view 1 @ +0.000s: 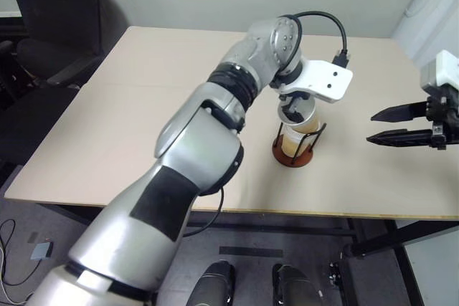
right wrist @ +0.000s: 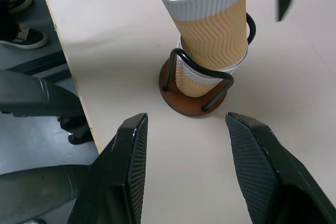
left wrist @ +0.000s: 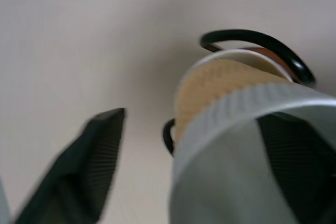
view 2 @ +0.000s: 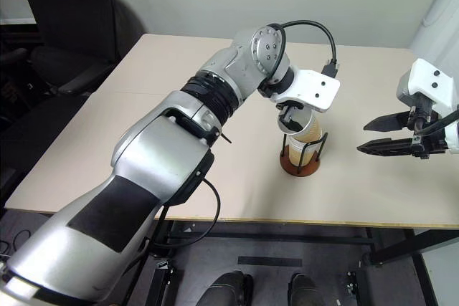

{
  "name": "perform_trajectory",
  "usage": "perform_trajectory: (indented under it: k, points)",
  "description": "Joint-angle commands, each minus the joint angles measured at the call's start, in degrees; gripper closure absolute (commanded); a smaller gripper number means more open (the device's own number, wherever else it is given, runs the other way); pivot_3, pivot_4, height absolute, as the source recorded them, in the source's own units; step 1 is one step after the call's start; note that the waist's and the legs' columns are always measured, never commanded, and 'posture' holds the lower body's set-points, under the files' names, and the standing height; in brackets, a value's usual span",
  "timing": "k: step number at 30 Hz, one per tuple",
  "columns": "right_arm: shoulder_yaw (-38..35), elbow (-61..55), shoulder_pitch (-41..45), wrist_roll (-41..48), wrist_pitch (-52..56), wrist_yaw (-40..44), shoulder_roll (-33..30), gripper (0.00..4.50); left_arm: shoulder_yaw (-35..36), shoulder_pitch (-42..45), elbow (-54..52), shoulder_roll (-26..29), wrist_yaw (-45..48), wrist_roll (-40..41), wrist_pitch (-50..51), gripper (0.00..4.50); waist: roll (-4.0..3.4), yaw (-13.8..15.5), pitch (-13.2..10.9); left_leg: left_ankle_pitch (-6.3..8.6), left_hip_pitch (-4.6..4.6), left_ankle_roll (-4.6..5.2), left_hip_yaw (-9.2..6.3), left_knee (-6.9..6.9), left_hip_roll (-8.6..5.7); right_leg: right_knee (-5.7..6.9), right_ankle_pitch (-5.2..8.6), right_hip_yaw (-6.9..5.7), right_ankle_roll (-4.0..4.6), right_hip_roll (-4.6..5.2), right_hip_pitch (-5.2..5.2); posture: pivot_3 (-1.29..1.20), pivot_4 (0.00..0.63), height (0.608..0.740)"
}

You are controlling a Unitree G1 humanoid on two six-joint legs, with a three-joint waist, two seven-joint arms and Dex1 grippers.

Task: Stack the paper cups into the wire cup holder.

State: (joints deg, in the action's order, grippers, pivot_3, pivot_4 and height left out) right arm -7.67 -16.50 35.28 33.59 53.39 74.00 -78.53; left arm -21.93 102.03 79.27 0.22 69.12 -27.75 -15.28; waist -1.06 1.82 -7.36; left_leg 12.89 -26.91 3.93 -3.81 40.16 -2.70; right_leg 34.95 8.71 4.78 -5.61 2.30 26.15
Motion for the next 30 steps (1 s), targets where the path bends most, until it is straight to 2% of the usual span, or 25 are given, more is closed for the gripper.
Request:
perform_trajectory:
  k: [1, 7, 18, 24, 30]
  points:
    - [-2.2, -0.3, 0.6, 0.2, -1.0, -0.4, -1.2, 2.16, 4.0, 3.2, -0.9, 0.6, -5.6, 2.7, 0.3, 0.04, 0.0, 0.0, 0.0, 0.0, 0.0, 0.0, 0.0, 0.0, 0.0, 0.0, 0.0, 0.0, -0.01, 0.0, 0.0, 0.0, 0.15, 0.74]
    - [0.4, 1.8, 2.5, -1.0, -3.5, 0.1, -0.8, 2.16, 7.1, 4.0, -0.8, 1.0, -13.1, 4.1, 0.5, 0.04, 0.0, 0.0, 0.0, 0.0, 0.02, 0.0, 0.0, -0.01, -0.02, 0.0, 0.04, 0.0, -0.06, 0.01, -0.02, 0.0, 0.15, 0.74]
    - [2.5, 2.6, 5.0, -0.9, -3.7, 0.1, -0.4, 2.16, 8.3, 3.6, -0.9, 2.2, -11.4, 5.2, 0.5, 0.04, 0.01, 0.0, 0.0, 0.01, 0.15, 0.03, 0.01, -0.01, -0.07, -0.01, 0.07, 0.01, -0.1, 0.04, -0.14, 0.0, 0.15, 0.74]
    - [2.7, 1.6, 4.3, -0.3, -3.4, -0.1, 0.6, 2.16, 16.1, -0.7, -1.6, 12.6, 2.4, 13.3, 2.4, 0.04, -0.13, -0.7, 0.1, 0.0, 0.23, 0.0, 0.01, -0.08, -0.08, 0.05, 0.08, 0.03, -0.07, -0.02, -0.09, 0.0, 0.15, 0.74]
    - [7.4, 7.6, 7.5, -4.8, -8.4, 0.5, 3.8, 2.16, 26.1, -5.2, -2.9, 23.4, 10.4, 23.5, 14.4, 0.04, -0.14, -1.0, 0.1, -0.06, 0.46, 0.01, 0.04, -0.08, -0.06, 0.1, 0.08, -0.08, 0.05, -0.07, -0.23, 0.0, 0.15, 0.74]
